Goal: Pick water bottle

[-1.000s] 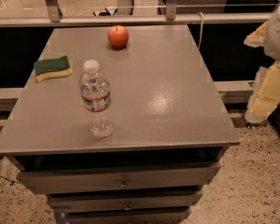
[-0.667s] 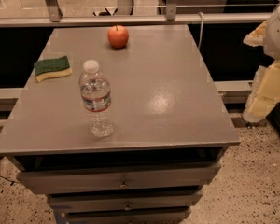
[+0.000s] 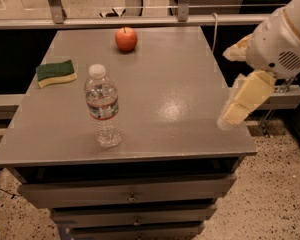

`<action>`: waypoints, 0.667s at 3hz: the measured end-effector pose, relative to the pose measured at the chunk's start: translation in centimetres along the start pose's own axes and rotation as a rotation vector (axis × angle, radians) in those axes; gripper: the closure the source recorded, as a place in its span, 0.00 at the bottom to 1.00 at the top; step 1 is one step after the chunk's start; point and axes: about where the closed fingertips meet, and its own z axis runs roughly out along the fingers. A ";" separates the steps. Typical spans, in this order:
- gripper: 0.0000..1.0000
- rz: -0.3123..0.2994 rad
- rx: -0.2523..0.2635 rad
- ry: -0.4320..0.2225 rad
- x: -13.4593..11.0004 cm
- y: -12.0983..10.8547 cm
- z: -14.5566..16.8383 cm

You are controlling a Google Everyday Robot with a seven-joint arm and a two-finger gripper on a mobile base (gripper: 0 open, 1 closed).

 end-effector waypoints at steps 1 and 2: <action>0.00 -0.012 -0.083 -0.187 -3.1 1.4 2.9; 0.00 -0.063 -0.145 -0.401 -6.8 3.6 5.1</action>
Offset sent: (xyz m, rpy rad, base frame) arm -0.0287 0.1513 0.0001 0.7204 -0.0607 0.3213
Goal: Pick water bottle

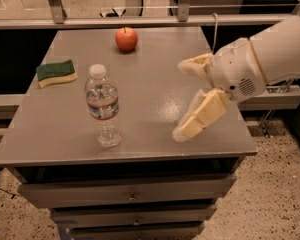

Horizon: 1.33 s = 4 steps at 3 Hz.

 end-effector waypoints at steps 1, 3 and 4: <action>0.00 -0.053 -0.045 -0.177 -3.0 1.3 3.3; 0.00 -0.083 -0.096 -0.361 -6.8 2.6 8.3; 0.00 -0.080 -0.112 -0.411 -8.2 3.2 10.3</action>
Offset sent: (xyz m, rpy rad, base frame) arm -0.0043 0.1180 -0.0006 0.4131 -0.0785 0.1614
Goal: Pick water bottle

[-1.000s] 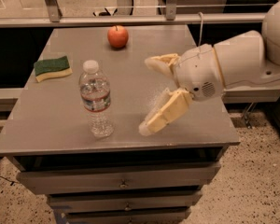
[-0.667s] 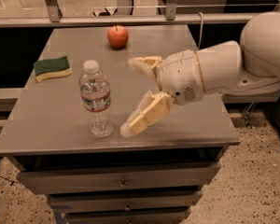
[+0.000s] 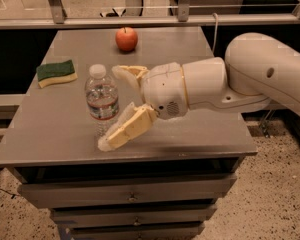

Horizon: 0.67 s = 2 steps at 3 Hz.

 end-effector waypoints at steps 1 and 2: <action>0.18 0.018 -0.003 -0.005 0.0 0.0 2.0; 0.41 0.038 0.002 -0.002 0.3 -0.2 3.2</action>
Offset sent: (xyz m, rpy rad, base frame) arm 0.0145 0.0374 -0.0231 -0.0032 0.0819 -0.0528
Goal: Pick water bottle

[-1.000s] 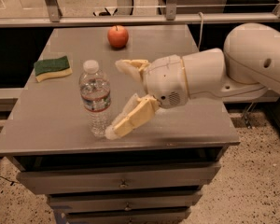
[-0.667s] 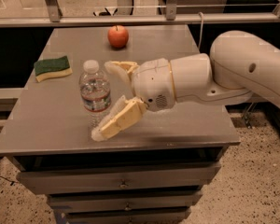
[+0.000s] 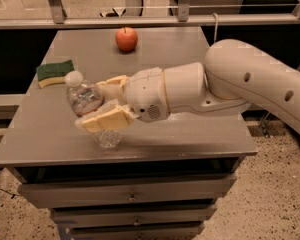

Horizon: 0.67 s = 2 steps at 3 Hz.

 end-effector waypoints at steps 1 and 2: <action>0.64 0.024 0.019 0.014 0.5 -0.6 0.2; 0.88 0.031 0.051 0.026 0.6 -1.9 -0.6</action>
Offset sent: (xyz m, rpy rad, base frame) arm 0.0389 -0.0244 -0.0042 -0.0318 0.0217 -0.1123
